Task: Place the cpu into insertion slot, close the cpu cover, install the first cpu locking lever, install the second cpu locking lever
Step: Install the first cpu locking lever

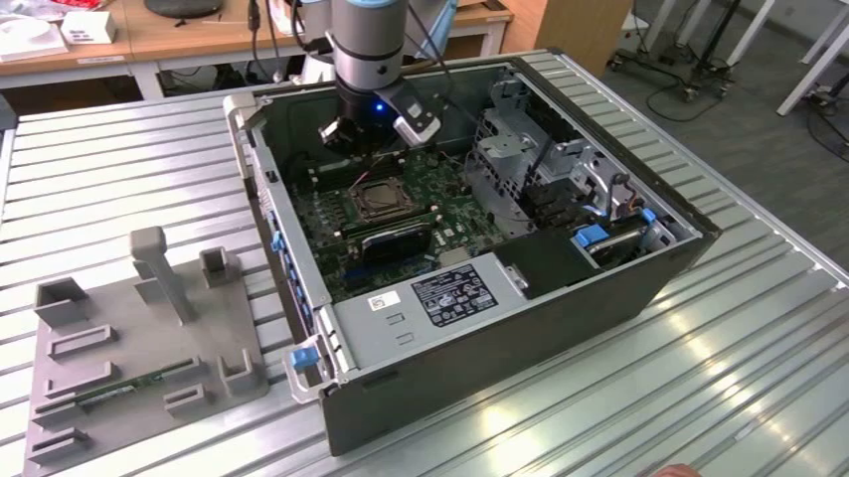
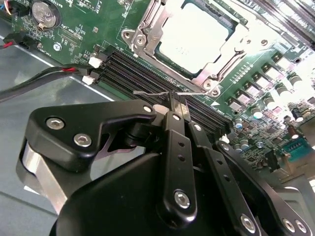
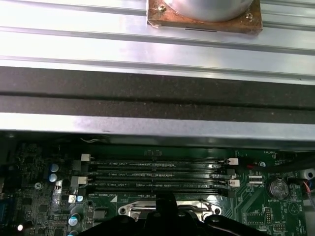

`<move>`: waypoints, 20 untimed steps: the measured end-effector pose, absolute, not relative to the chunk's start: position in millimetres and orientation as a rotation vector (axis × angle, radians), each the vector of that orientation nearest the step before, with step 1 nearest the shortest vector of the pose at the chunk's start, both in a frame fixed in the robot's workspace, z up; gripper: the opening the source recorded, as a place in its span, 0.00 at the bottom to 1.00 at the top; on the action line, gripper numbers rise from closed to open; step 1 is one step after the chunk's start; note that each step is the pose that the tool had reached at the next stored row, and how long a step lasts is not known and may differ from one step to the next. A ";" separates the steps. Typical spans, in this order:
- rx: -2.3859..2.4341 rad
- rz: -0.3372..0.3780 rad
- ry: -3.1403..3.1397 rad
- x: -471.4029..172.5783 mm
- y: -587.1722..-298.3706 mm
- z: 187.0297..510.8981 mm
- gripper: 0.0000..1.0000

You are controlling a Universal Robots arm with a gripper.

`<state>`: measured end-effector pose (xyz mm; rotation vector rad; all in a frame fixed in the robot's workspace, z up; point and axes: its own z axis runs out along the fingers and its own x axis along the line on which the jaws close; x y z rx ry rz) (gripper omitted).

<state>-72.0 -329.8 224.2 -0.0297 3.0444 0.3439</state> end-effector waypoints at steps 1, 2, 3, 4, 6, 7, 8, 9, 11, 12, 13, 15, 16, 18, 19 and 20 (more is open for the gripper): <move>-0.030 0.346 3.044 -71.9 -329.5 223.7 0.11; -0.029 0.348 3.044 -71.8 -329.3 223.3 0.11; -0.029 0.349 3.044 -71.7 -329.1 222.9 0.11; -0.029 0.351 3.043 -71.4 -329.0 222.5 0.11; -0.029 0.355 3.043 -71.0 -328.7 221.7 0.11; -0.029 0.357 3.043 -70.6 -328.5 221.4 0.11; -0.029 0.358 3.043 -70.0 -328.5 221.0 0.11; -0.029 0.358 3.043 -69.2 -328.5 220.7 0.11; -0.029 0.358 3.043 -67.1 -328.5 220.0 0.11; -0.029 0.359 3.043 -65.9 -328.5 219.7 0.11; -0.029 0.359 3.043 -64.8 -328.5 219.3 0.11; -0.029 0.359 3.042 -62.8 -328.5 218.3 0.11; -0.029 0.359 3.042 -61.9 -328.5 217.6 0.11; -0.029 0.359 3.043 -59.5 -328.5 214.6 0.11; -0.029 0.359 3.043 -58.8 -328.5 213.5 0.11; -0.029 0.359 3.043 -58.2 -328.5 212.6 0.11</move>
